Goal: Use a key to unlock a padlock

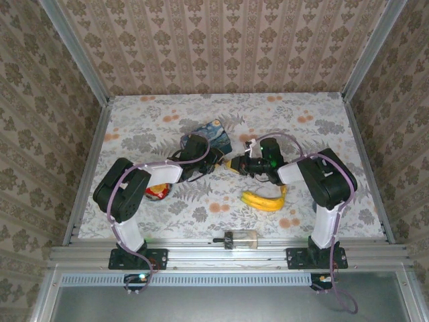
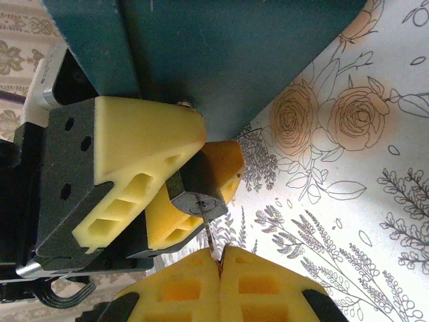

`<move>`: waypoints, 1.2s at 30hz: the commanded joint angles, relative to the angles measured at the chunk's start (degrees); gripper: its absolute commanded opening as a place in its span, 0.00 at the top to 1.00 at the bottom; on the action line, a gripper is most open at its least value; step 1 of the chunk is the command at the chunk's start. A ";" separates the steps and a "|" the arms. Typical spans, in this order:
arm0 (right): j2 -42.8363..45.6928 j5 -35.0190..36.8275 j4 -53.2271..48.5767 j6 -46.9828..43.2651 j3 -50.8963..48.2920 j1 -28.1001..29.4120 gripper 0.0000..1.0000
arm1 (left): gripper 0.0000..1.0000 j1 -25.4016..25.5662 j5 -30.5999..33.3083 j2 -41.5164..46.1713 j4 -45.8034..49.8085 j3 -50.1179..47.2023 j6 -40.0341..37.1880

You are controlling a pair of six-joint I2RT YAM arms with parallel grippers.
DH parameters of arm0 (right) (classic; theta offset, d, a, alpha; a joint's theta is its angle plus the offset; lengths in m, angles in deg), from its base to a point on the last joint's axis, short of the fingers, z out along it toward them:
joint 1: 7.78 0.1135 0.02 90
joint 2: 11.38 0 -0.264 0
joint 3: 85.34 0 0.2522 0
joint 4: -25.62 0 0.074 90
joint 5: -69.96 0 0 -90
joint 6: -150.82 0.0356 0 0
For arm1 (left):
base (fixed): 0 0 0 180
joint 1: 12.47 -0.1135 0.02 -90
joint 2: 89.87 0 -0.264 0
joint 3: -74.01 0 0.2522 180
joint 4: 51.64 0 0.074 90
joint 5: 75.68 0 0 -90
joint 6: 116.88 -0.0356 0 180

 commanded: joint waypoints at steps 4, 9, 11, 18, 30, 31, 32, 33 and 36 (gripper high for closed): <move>-2.01 -3.68 -0.77 -5.74 7.94 -0.94 1.00 | 1.00 3.66 -11.26 -0.64 3.06 -2.48 3.78; -2.79 -5.00 -1.28 -8.33 9.43 -1.04 1.00 | 1.00 3.71 -11.11 -0.14 2.96 -2.31 3.30; -2.77 -5.18 -2.46 -10.20 9.72 -1.00 1.00 | 1.00 3.75 -11.02 0.05 3.06 -2.22 3.08; -3.33 -8.83 -5.85 -16.85 12.30 -2.28 1.00 | 1.00 3.92 -11.36 0.17 3.74 -1.96 2.42; -5.12 -10.81 3.64 -17.93 12.56 -3.01 1.00 | 1.00 4.36 -12.11 -0.28 3.77 -1.18 1.96; -5.09 -10.80 3.95 -17.93 12.71 -2.97 1.00 | 1.00 4.36 -12.27 -0.45 3.76 -1.03 2.02; -5.15 -10.65 4.06 -18.05 12.90 -3.00 1.00 | 1.00 4.45 -12.43 -0.63 3.70 -0.91 2.07; -5.21 -10.46 4.06 -18.31 13.29 -2.97 1.00 | 1.00 4.53 -12.65 -0.85 3.44 -0.84 2.18; -5.30 -9.57 3.00 -20.49 13.87 -2.69 0.98 | 1.00 4.72 -13.21 -1.34 2.93 -0.64 2.47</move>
